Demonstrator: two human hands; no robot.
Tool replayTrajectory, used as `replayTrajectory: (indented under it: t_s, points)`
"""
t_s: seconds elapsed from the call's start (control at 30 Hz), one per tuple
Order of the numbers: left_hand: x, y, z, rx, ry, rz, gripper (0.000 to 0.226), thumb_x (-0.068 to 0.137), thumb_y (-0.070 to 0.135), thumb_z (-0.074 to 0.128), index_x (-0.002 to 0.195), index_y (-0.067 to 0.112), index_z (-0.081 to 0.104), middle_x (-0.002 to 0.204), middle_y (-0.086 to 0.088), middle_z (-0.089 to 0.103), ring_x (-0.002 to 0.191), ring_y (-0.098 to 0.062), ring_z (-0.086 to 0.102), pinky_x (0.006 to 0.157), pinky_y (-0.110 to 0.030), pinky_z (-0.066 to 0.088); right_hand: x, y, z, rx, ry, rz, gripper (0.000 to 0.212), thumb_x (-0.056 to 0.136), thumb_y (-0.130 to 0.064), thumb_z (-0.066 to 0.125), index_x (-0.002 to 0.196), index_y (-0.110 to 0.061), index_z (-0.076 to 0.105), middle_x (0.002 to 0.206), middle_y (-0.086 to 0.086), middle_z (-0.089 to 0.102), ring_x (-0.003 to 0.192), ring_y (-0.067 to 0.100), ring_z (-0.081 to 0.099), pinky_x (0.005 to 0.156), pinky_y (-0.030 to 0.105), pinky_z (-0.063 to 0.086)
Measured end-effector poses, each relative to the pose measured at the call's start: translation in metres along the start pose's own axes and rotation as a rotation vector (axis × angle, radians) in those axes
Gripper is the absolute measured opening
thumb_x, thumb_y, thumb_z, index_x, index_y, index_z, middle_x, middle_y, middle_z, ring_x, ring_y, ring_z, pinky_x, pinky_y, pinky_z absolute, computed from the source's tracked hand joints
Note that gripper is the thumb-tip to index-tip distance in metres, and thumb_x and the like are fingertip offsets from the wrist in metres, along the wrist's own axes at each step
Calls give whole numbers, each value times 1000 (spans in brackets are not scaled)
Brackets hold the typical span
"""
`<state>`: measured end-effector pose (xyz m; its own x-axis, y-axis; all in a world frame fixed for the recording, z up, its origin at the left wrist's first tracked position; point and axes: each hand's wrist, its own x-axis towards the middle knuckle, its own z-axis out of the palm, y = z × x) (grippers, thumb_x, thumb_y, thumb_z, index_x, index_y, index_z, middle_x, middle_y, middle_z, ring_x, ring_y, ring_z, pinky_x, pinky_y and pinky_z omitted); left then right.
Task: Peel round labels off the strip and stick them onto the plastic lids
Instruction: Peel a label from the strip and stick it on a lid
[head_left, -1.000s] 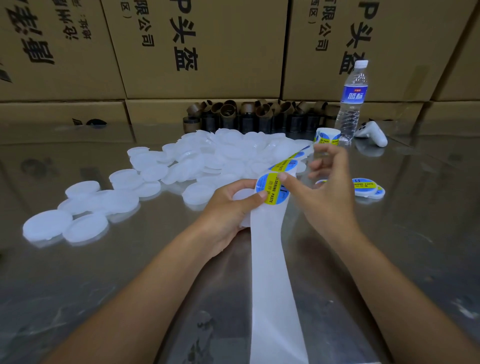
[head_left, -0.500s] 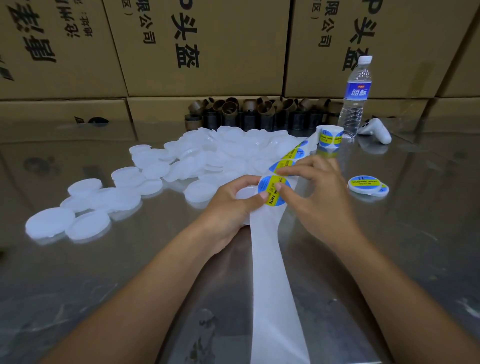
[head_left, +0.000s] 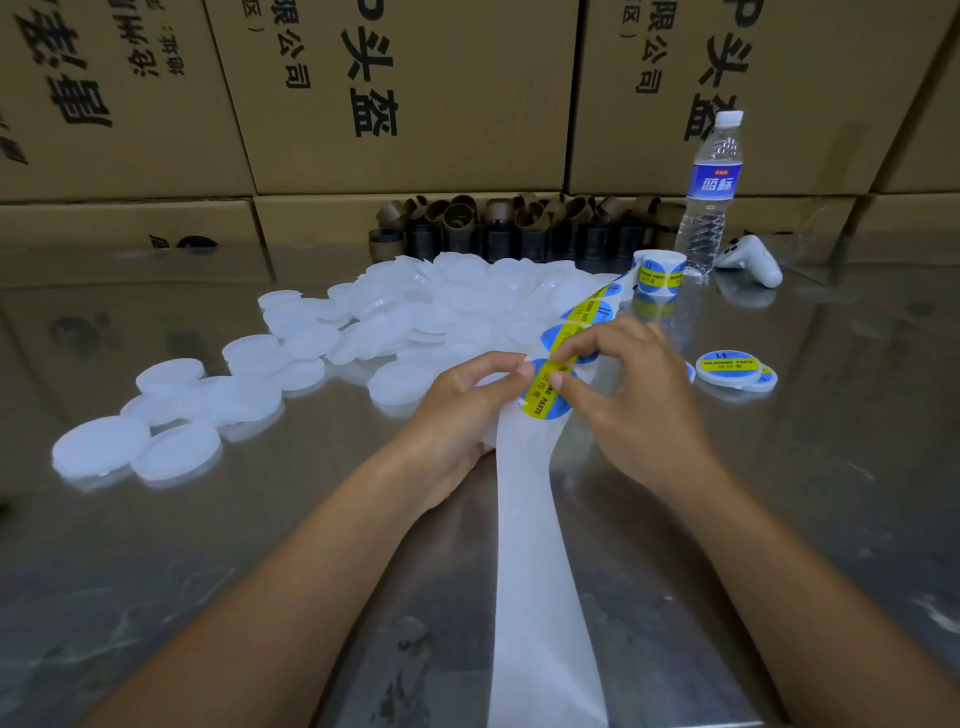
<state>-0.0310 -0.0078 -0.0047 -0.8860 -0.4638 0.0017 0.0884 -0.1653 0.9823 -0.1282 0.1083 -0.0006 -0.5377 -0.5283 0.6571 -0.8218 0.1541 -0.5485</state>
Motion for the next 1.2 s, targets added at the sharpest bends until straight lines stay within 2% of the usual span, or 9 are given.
replayTrajectory:
  t_s: [0.1,0.23,0.43,0.63,0.77,0.87,1.03,1.13,1.2]
  points:
    - [2,0,1,-41,31,-16,18,96,20,54,85,16,67,78,-4,70,67,-15,65,67,-26,52,-1,0,1,13,-19,8,26,77,-6,72,73,-28,59,80,-15,49,89,11,43,78,2,28]
    - [1,0,0,-27,33,-13,21,96,17,53,80,14,66,69,-3,69,59,-13,64,57,-21,51,-1,1,2,22,-60,0,30,75,-5,73,71,-29,57,79,-14,48,87,13,43,76,4,28]
    - [2,1,1,-7,70,-17,31,94,9,52,68,16,69,67,-5,67,58,-16,63,63,-27,51,-2,-2,1,109,-120,-16,39,73,3,66,67,-33,50,78,-11,48,82,4,45,73,11,32]
    - [3,1,2,4,121,-19,22,94,10,52,77,10,66,70,-9,64,61,-18,61,66,-29,50,-2,-4,1,161,-151,-12,41,71,7,62,67,-32,50,79,-10,49,81,8,46,74,16,34]
    - [2,0,0,14,82,-6,19,96,10,49,90,6,67,81,-11,68,69,-19,65,67,-28,53,-3,-5,2,190,-157,3,35,71,8,61,65,-26,53,80,-5,54,86,16,50,78,19,36]
    - [2,-1,-1,24,74,1,21,97,11,48,90,7,68,82,-8,70,71,-18,67,63,-25,54,-3,-6,2,234,-164,35,32,73,8,59,62,-21,55,82,-3,57,92,19,53,80,18,37]
    - [2,-2,-1,29,103,-1,19,98,15,50,94,8,68,88,-7,70,73,-16,66,63,-22,53,2,-11,0,436,-124,184,29,77,-4,57,53,-19,55,95,-7,54,102,8,50,85,18,36]
    - [3,-3,0,14,147,-11,13,96,14,55,93,9,66,92,-6,66,75,-18,62,63,-23,50,9,-13,-5,673,-20,255,15,62,-12,42,50,-14,51,93,4,56,87,-6,53,74,11,38]
    - [4,-4,0,20,173,-18,11,94,14,59,86,13,66,94,-8,65,76,-21,60,65,-25,49,12,-8,-9,781,47,290,15,60,-13,40,51,-17,51,84,0,60,86,-1,54,75,18,35]
